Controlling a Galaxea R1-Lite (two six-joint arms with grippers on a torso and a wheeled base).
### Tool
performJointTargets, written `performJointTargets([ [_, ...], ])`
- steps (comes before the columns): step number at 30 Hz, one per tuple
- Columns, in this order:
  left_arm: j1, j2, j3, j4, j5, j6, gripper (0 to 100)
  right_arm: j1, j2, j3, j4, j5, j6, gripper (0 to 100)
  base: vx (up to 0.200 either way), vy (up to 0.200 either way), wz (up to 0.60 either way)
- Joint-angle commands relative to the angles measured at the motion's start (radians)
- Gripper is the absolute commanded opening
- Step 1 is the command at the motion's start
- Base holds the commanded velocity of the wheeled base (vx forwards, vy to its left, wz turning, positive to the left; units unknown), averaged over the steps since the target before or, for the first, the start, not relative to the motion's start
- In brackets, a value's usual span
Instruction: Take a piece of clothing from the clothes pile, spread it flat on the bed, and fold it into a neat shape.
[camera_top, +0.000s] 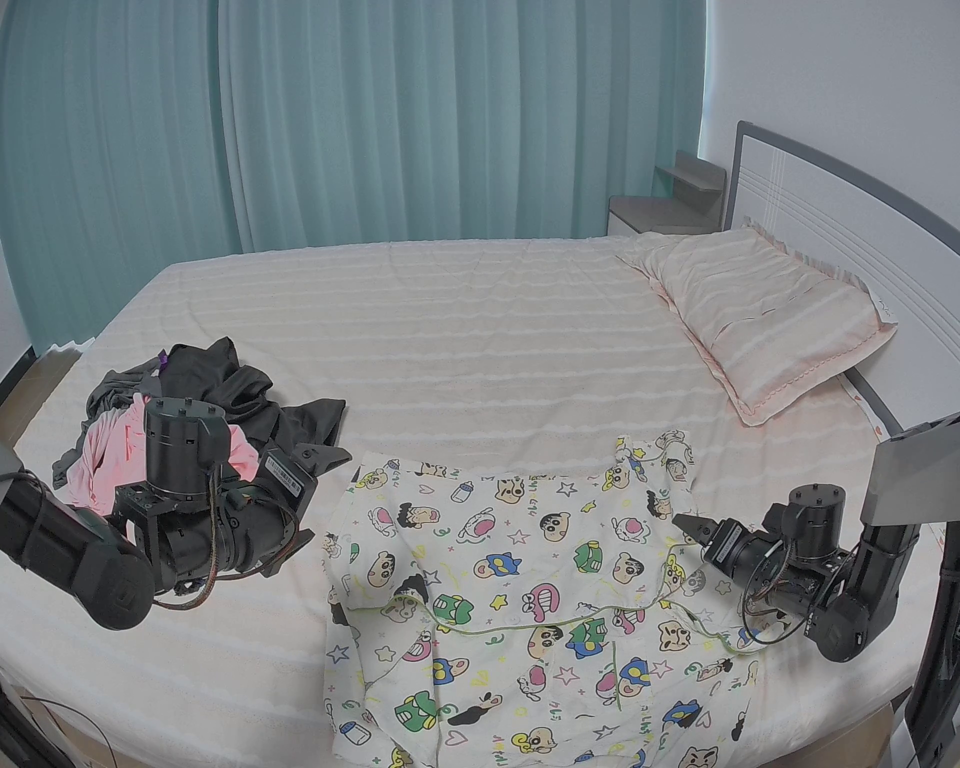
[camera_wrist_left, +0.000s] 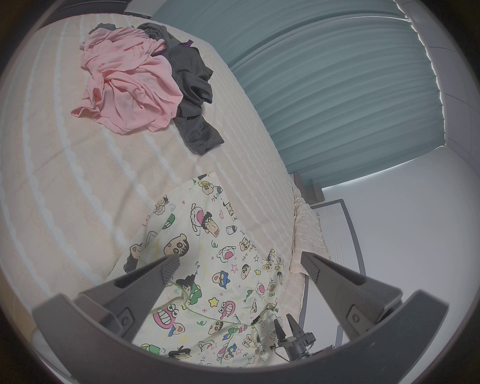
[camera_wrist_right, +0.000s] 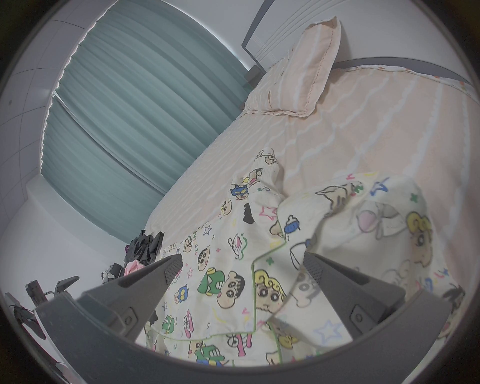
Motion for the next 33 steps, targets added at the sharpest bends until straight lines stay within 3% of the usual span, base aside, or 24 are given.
performJointTargets([
  [1, 0.000, 0.002, 0.000, -0.001, 0.000, 0.000, 100, -0.003, 0.075, -0.052, 0.005, -0.005, -0.001, 100, 0.000, 0.000, 0.00],
  [29, 0.000, 0.006, 0.000, -0.001, -0.001, 0.000, 100, -0.040, 0.127, -0.120, 0.050, -0.029, -0.007, 100, 0.000, 0.000, 0.00],
  [30, 0.000, 0.006, 0.000, -0.001, -0.001, 0.000, 100, -0.045, 0.135, -0.129, 0.051, -0.029, -0.007, 0, 0.000, 0.000, 0.00],
  [33, 0.000, 0.005, -0.001, -0.001, -0.001, 0.000, 100, -0.062, 0.153, -0.144, 0.051, -0.045, -0.005, 0, 0.000, 0.000, 0.00],
])
